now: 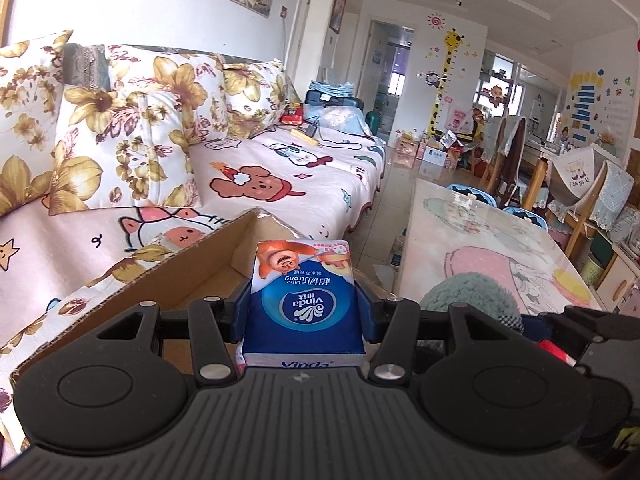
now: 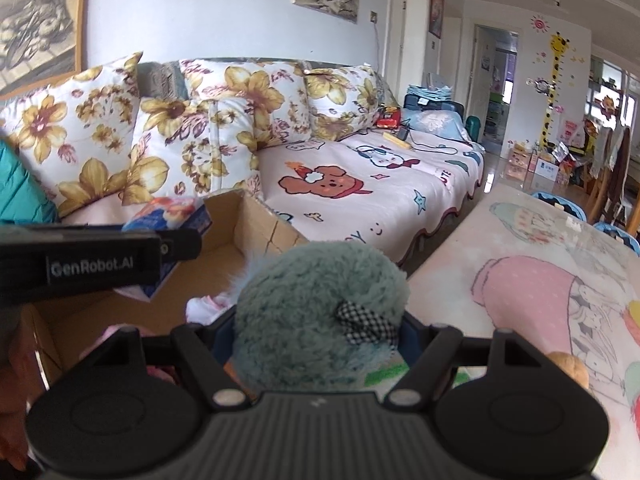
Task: Organize soft objects
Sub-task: 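Lower both items into the cardboard box and open both grippers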
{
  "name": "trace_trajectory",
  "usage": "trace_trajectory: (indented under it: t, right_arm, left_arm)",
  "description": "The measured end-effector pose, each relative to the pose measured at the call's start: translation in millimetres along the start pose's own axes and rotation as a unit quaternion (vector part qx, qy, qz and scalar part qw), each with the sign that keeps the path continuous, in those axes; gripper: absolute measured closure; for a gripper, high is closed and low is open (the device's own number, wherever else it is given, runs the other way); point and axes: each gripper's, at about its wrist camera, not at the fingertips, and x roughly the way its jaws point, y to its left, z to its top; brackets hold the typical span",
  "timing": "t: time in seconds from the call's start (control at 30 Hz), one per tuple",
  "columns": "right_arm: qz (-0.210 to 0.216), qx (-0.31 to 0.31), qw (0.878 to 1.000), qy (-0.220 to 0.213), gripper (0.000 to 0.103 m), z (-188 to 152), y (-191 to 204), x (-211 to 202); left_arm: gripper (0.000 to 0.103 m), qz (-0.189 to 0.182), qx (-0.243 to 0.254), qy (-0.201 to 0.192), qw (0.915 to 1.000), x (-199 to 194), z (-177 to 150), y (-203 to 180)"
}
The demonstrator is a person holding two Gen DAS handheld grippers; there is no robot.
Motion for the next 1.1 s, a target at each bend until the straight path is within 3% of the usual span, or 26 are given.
trace_trajectory:
  t: [0.13, 0.2, 0.7, 0.87, 1.1]
  right_arm:
    - [0.011, -0.016, 1.0, 0.004, 0.027, 3.8, 10.6, 14.9]
    - [0.017, -0.019, 1.0, 0.006, 0.027, 5.9, 14.8, 22.4]
    - [0.077, -0.038, 0.996, 0.027, 0.025, 9.5, 52.2, 69.8]
    - [0.136, -0.057, 0.989, 0.017, 0.01, 9.9, 69.0, 68.0]
    - [0.128, -0.076, 0.989, 0.011, 0.007, 6.5, 69.7, 52.7]
  left_arm:
    - [0.041, 0.012, -0.016, 0.0, 0.9998, -2.8, 1.8, 3.9]
    - [0.046, 0.019, -0.024, 0.0, 0.9995, -4.7, 1.7, 4.5]
    - [0.047, 0.034, -0.054, 0.01, 0.9979, -9.6, 0.8, 5.3]
    - [0.039, 0.039, -0.064, 0.006, 0.9972, -13.8, 1.8, 7.0]
    - [0.021, 0.04, -0.073, 0.005, 0.9965, -14.4, 2.1, 5.7]
